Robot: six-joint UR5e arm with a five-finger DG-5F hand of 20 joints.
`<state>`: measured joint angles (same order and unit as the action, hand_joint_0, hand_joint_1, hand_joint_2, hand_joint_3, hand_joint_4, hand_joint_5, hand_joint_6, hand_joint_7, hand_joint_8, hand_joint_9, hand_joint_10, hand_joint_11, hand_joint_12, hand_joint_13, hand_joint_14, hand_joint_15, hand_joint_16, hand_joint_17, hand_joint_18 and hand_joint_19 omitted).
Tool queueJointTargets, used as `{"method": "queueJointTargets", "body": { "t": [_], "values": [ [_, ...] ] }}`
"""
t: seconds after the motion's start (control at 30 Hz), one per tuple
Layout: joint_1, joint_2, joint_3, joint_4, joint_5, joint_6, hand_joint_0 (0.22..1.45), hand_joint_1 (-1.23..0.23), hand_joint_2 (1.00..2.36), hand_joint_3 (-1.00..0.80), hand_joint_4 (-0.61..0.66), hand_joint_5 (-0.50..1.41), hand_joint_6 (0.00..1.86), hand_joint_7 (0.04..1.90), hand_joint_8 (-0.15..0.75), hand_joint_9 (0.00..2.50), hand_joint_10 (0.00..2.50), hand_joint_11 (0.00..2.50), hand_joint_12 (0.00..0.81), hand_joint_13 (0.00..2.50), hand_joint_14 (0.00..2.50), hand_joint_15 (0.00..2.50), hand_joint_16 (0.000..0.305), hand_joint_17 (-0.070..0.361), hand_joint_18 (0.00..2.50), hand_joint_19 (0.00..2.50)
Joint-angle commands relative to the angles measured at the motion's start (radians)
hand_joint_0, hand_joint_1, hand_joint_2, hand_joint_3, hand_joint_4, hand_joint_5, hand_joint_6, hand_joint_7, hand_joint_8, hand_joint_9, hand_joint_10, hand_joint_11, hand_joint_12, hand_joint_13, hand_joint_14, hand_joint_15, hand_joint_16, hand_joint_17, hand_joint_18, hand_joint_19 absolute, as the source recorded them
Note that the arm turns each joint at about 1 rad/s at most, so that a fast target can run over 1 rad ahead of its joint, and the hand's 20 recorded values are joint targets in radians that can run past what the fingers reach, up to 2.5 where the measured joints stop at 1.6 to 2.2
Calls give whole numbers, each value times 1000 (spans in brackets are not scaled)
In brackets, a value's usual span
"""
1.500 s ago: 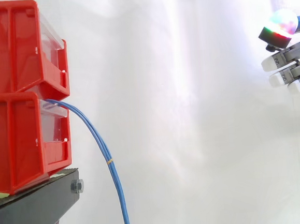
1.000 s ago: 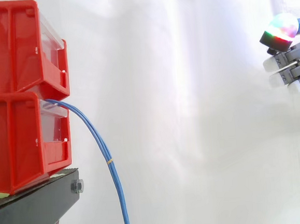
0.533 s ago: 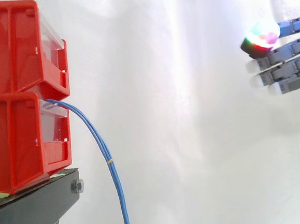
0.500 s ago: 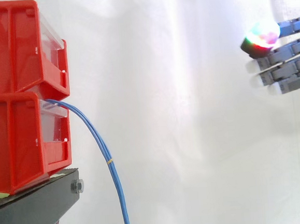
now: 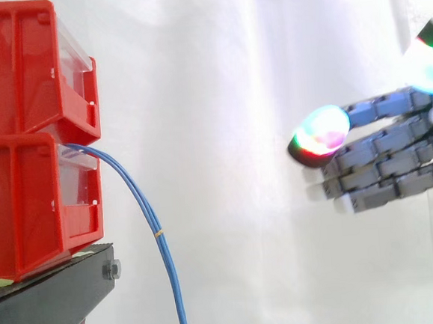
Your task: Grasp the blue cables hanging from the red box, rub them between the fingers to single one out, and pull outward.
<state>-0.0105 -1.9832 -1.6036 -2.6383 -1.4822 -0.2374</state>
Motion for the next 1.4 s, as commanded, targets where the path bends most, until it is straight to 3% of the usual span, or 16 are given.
{"method": "queueJointTargets", "body": {
  "t": [0.0, 0.2, 0.37, 0.4, 0.5, 0.57, 0.73, 0.93, 1.1, 1.27, 1.37],
  "values": [
    [18, -55, 27, 3, 13, 0, 491, -725, 1000, -500, 271, -206, 501, 647, 265, 265, 0, 0, 365, 41, 0, 54, 52, 117, 0, 0],
    [35, -126, 51, 32, 52, 3, 489, -715, 1000, -500, 271, -206, 501, 648, 268, 277, 0, 0, 365, 43, 0, 55, 52, 117, 0, 0],
    [46, -154, 74, 57, 62, 0, 488, -711, 1000, -500, 274, -203, 501, 665, 270, 288, 0, 0, 366, 48, 2, 62, 52, 117, 0, 0],
    [60, -183, 88, 61, 95, 0, 489, -708, 1000, -500, 271, -202, 501, 665, 271, 291, 0, 0, 366, 49, 0, 59, 52, 117, 0, 0],
    [67, -230, 131, 50, 120, 12, 489, -701, 1000, -500, 272, -201, 501, 665, 274, 298, 0, 0, 367, 54, 0, 63, 52, 117, 0, 0],
    [67, -249, 148, 41, 120, 18, 489, -694, 1000, -500, 274, -201, 501, 671, 277, 304, 0, 0, 367, 55, 2, 63, 52, 117, 0, 0],
    [78, -299, 251, -39, 123, 36, 487, -689, 1000, -500, 274, -200, 501, 675, 278, 310, 0, 0, 369, 59, 2, 60, 52, 117, 0, 0],
    [90, -336, 289, -37, 123, 38, 487, -681, 1000, -500, 275, -199, 501, 674, 278, 313, 0, 0, 370, 63, 0, 67, 52, 117, 0, 0],
    [101, -422, 384, -45, 115, 76, 488, -680, 1000, -500, 278, -198, 502, 684, 280, 324, 0, 0, 369, 68, 1, 62, 52, 116, 0, 0],
    [126, -424, 393, -31, 117, 81, 492, -674, 1000, -500, 294, -185, 502, 727, 285, 353, 0, 0, 372, 96, 2, 70, 51, 116, 0, 0],
    [132, -424, 416, -35, 112, 81, 498, -687, 1000, -500, 308, -171, 502, 745, 294, 406, 0, 0, 376, 152, 2, 61, 51, 114, 0, 0]
  ]
}}
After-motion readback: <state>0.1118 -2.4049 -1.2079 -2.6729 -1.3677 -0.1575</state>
